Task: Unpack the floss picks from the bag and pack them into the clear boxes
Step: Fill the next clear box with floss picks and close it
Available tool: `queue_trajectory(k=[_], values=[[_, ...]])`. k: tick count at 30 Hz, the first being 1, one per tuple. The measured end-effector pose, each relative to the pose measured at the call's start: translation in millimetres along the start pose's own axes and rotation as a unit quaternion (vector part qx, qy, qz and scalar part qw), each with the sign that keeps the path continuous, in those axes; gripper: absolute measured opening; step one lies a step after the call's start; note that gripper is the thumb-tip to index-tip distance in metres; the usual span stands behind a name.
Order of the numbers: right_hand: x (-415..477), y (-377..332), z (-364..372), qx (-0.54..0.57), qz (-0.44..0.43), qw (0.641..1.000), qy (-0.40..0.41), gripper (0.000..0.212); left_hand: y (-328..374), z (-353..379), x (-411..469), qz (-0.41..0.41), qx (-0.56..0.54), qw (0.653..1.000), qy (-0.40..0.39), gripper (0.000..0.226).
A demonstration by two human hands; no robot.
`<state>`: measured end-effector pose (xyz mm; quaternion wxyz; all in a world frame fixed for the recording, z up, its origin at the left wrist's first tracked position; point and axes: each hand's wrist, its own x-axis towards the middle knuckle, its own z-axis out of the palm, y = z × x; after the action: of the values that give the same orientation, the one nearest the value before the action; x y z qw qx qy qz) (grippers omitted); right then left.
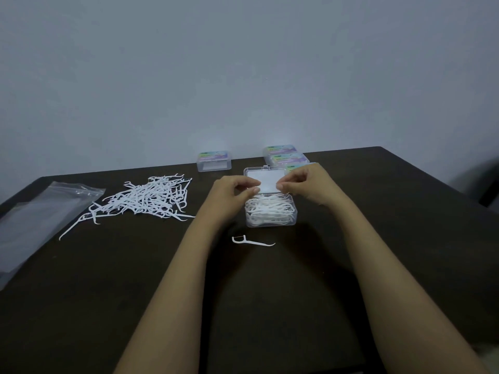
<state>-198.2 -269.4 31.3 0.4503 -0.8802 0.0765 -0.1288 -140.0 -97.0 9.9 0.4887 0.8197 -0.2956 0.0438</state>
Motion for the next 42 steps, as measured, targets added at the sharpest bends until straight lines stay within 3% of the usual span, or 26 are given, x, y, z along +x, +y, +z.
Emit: queue_trajectory(k=[5, 8, 12, 14, 22, 26, 34, 37, 39, 42], values=[[2, 2, -1, -0.043, 0.027, 0.998, 0.033, 0.013, -9, -14, 5, -0.023, 0.100, 0.995, -0.009, 0.021], [2, 5, -3, -0.088, 0.085, 0.992, 0.028, 0.012, -15, -12, 5, -0.063, 0.109, 0.992, 0.004, 0.026], [1, 5, -3, -0.034, 0.180, 0.983, 0.025, 0.003, -22, -3, 1, -0.157, -0.103, 0.982, -0.028, 0.017], [1, 3, -2, -0.006, 0.191, 0.981, 0.028, 0.005, -20, 0, 1, -0.187, -0.157, 0.969, -0.043, 0.023], [1, -5, 9, -0.055, 0.156, 0.986, -0.002, 0.021, -14, 6, 0, -0.152, -0.055, 0.981, -0.104, 0.028], [1, -2, 10, -0.032, 0.169, 0.985, -0.026, 0.032, -18, 8, 1, -0.169, -0.040, 0.983, -0.065, 0.056], [4, 7, 9, 0.045, 0.200, 0.978, -0.031, 0.037, -16, 15, -2, -0.072, 0.055, 0.996, 0.006, 0.061], [4, 7, 10, 0.053, 0.194, 0.979, -0.034, 0.040, -15, 13, -3, -0.036, 0.035, 0.998, 0.024, 0.047], [5, 8, 12, 0.069, 0.187, 0.980, -0.027, 0.041, -10, 13, -3, -0.046, 0.041, 0.998, 0.033, 0.046], [7, 7, 18, 0.151, 0.157, 0.976, 0.020, 0.044, -7, 23, -2, -0.148, -0.068, 0.987, 0.005, 0.080]])
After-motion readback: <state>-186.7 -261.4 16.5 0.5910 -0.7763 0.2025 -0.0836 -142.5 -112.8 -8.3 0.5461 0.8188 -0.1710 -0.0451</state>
